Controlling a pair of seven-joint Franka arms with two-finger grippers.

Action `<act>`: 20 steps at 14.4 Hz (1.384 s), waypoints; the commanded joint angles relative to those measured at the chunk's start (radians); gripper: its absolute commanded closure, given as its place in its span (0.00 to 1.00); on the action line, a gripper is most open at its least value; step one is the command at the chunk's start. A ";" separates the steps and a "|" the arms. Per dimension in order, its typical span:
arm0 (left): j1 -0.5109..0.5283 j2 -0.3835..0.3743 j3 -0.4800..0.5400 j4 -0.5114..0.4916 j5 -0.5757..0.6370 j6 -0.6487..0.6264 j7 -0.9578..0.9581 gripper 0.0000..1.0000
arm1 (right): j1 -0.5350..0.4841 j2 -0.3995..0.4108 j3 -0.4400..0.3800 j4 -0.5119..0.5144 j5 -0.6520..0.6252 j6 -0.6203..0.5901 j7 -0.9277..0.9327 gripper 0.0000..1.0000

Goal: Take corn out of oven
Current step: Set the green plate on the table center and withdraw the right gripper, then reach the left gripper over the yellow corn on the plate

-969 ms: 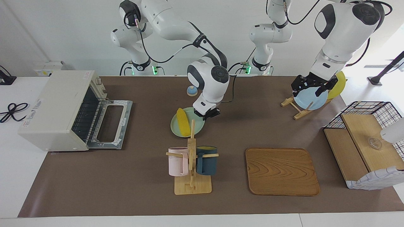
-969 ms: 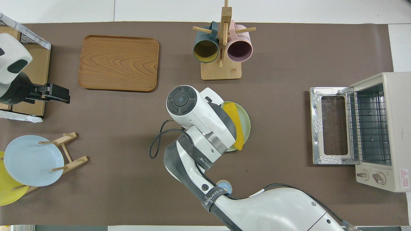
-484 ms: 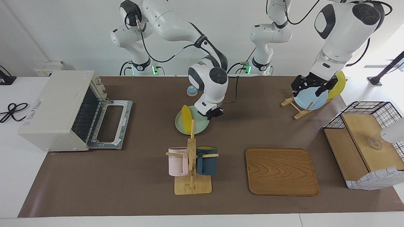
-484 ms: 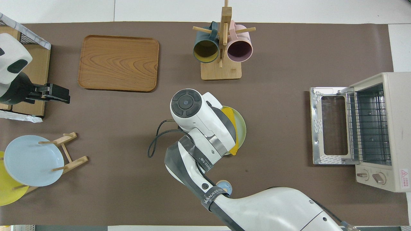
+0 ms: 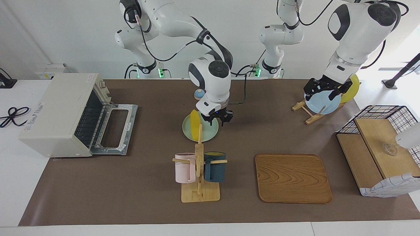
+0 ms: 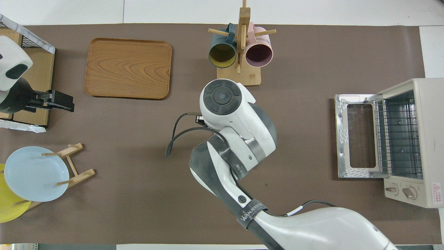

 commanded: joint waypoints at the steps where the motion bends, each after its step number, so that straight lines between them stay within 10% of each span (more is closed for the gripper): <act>1: 0.009 -0.023 -0.003 -0.023 -0.012 0.014 0.010 0.00 | -0.108 -0.153 0.011 -0.042 0.008 -0.169 -0.102 0.61; 4: 0.005 -0.023 -0.005 -0.025 -0.012 0.018 0.012 0.00 | -0.142 -0.247 0.007 -0.134 -0.027 -0.331 -0.101 0.69; 8: -0.007 -0.023 -0.006 -0.028 -0.012 0.025 0.012 0.00 | -0.182 -0.380 0.008 -0.460 -0.153 -0.215 -0.107 1.00; 12: -0.009 -0.023 -0.011 -0.028 -0.014 0.026 0.010 0.00 | -0.335 -0.448 0.008 -0.697 -0.166 0.031 -0.331 1.00; 20: -0.213 0.107 -0.016 -0.026 -0.066 0.159 -0.127 0.00 | -0.518 -0.445 0.010 -0.777 -0.164 0.144 -0.495 1.00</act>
